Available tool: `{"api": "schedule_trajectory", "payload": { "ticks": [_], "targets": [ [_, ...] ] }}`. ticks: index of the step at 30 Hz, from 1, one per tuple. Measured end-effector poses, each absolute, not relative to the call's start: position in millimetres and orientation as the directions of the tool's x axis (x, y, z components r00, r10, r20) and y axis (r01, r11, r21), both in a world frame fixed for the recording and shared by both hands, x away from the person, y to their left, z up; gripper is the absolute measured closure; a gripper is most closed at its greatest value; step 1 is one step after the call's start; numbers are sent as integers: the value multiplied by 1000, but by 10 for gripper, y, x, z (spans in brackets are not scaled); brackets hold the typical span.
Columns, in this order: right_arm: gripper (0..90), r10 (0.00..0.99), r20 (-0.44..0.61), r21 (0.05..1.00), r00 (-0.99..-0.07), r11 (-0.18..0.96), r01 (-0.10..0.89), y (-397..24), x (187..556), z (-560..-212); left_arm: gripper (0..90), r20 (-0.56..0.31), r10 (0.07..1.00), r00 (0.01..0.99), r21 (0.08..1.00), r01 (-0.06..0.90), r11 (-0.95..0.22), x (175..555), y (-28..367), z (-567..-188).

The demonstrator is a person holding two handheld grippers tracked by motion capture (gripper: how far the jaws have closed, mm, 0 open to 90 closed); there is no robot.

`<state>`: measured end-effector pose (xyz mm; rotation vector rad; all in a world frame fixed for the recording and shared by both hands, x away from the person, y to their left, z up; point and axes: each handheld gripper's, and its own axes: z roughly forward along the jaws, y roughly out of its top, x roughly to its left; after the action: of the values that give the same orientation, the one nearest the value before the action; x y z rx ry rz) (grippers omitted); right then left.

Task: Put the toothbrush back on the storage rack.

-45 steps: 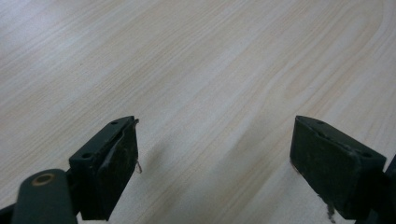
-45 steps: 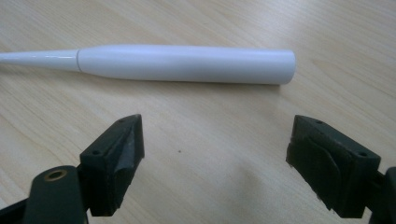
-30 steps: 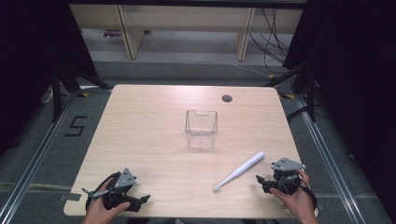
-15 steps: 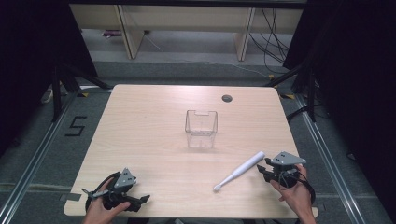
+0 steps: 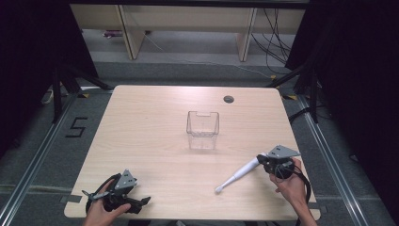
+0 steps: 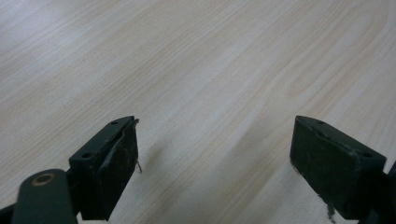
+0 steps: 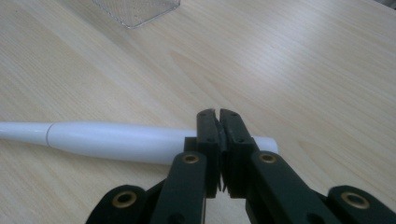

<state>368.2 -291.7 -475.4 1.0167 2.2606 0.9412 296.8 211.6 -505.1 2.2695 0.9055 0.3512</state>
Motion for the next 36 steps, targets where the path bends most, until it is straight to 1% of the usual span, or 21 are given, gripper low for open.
{"api": "schedule_trajectory", "payload": {
  "ticks": [6,7,11,15,18,23,27,31,32,34,35,36],
  "targets": [
    [900,770,-148,756,-620,493,432,-2874,3800,-4763,149,6,688,726,664,511,-545,2970,2117,-5051],
    [900,782,-127,753,-610,477,454,-2870,3832,-4771,149,6,687,726,664,511,-545,2969,2117,-5052],
    [900,779,-127,755,-614,477,450,-2888,3893,-4790,149,6,688,726,664,512,-545,2969,2116,-5051],
    [900,800,-111,752,-590,456,477,-2881,3966,-4780,149,7,686,728,666,508,-547,2966,2117,-5054],
    [900,796,-131,745,-591,473,470,-2893,4013,-4789,149,8,685,729,666,507,-547,2969,2118,-5054],
    [900,796,-128,736,-591,475,481,-2918,4088,-4832,149,4,689,725,667,512,-542,2965,2116,-5051],
    [900,803,-113,734,-585,464,496,-2908,4089,-4847,149,4,688,726,667,510,-543,2963,2116,-5049],
    [900,808,-93,713,-582,462,528,-2907,4075,-4851,149,7,684,729,668,506,-546,2965,2121,-5048],
    [900,803,-108,719,-587,470,511,-2910,4085,-4858,149,5,687,727,668,509,-544,2964,2118,-5049],
    [900,801,-107,719,-589,472,511,-2913,4086,-4861,150,4,689,725,668,511,-541,2964,2115,-5049],
    [900,815,-81,710,-574,451,541,-2905,4067,-4866,149,5,687,727,668,509,-543,2964,2115,-5047],
    [900,815,-81,710,-574,451,541,-2905,4067,-4866,149,4,687,727,668,509,-542,2963,2115,-5047]
  ]
}}
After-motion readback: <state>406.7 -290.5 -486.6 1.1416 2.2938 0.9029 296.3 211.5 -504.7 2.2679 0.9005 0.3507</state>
